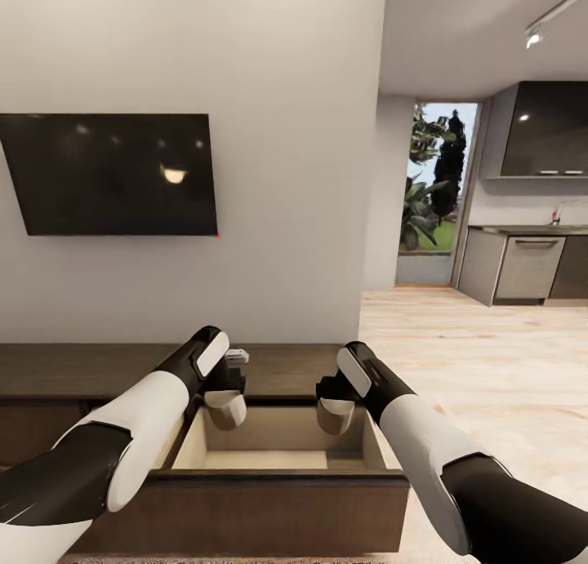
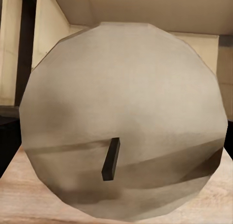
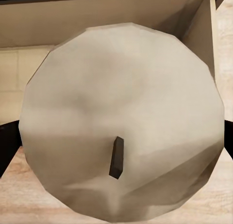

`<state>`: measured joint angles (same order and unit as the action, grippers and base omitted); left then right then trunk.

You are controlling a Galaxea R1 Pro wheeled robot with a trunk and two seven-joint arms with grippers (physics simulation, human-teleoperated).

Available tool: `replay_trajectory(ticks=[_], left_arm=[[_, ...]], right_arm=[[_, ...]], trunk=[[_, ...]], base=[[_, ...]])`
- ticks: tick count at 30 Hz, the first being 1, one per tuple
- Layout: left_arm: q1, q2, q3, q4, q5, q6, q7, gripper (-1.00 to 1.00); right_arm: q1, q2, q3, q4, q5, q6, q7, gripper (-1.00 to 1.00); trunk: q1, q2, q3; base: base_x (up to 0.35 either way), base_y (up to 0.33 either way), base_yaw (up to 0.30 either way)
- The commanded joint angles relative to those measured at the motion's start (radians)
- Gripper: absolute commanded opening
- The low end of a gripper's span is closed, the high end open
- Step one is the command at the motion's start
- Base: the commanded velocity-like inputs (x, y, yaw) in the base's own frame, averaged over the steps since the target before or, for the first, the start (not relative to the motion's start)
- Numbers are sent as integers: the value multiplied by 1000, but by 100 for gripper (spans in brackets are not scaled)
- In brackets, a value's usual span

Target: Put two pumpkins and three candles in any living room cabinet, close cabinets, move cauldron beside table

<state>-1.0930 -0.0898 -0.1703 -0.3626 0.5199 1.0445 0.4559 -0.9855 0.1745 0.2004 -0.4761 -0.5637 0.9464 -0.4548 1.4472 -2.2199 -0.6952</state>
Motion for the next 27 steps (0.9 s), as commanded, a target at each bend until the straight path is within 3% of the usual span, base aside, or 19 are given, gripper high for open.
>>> replay_trajectory(ticks=[1,14,27], left_arm=[[-1,1,-8,-1,9,3,3,-100],[1,1,-36,-4,9,3,-5,-100],[1,1,-37,-4,9,-5,-5,-100]], right_arm=[[-1,0,3,-1,-9,2,-10,-100],[-1,0,2,-1,-9,0,-10,-100],[-1,0,2,-1,-8,0,-4,-100]], trunk=[[4,-8,-4],[54,-99,-45],[54,-99,-45]], base=[[0,0,0],[0,0,0],[0,0,0]])
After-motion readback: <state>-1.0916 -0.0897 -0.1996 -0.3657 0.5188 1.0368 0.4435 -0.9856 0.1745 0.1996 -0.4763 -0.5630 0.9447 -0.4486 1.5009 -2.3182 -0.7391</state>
